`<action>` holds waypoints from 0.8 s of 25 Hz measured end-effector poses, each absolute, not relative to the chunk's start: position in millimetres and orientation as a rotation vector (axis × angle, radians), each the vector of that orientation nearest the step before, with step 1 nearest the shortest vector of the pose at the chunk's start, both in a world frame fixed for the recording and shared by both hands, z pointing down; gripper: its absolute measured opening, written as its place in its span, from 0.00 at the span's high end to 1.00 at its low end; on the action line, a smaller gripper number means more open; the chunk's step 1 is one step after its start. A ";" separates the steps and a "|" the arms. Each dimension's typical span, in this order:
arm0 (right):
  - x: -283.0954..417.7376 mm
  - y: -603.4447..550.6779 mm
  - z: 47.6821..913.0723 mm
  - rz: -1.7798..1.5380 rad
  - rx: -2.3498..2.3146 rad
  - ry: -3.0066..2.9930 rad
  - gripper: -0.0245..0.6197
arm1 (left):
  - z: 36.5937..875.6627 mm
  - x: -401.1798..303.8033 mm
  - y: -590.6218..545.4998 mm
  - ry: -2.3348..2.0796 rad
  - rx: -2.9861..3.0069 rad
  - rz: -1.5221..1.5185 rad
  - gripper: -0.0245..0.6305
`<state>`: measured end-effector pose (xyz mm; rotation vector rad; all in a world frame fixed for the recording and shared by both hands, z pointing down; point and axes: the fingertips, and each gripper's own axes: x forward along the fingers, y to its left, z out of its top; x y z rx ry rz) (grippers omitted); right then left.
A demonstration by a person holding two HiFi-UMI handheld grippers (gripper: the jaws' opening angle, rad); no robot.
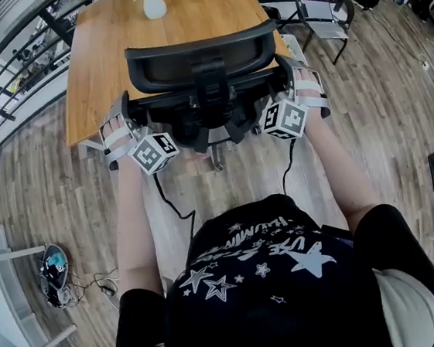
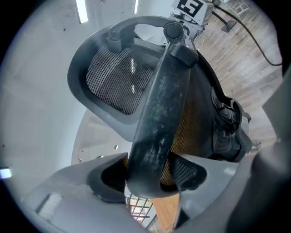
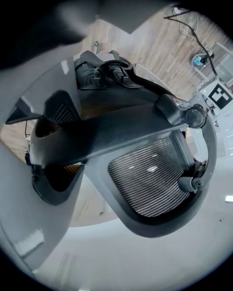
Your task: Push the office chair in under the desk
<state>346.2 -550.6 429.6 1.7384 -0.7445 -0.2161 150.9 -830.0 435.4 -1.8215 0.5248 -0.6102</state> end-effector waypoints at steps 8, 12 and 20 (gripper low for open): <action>350.0 -544.8 430.4 -0.190 1.733 -0.792 0.60 | 436.2 146.3 -818.7 0.535 -1.820 -0.647 0.54; 355.2 -543.8 428.6 -0.198 1.738 -0.813 0.59 | 435.5 147.2 -814.7 0.563 -1.831 -0.680 0.54; 356.6 -541.9 433.4 -0.203 1.747 -0.908 0.46 | 433.4 133.0 -798.3 0.617 -1.892 -0.724 0.54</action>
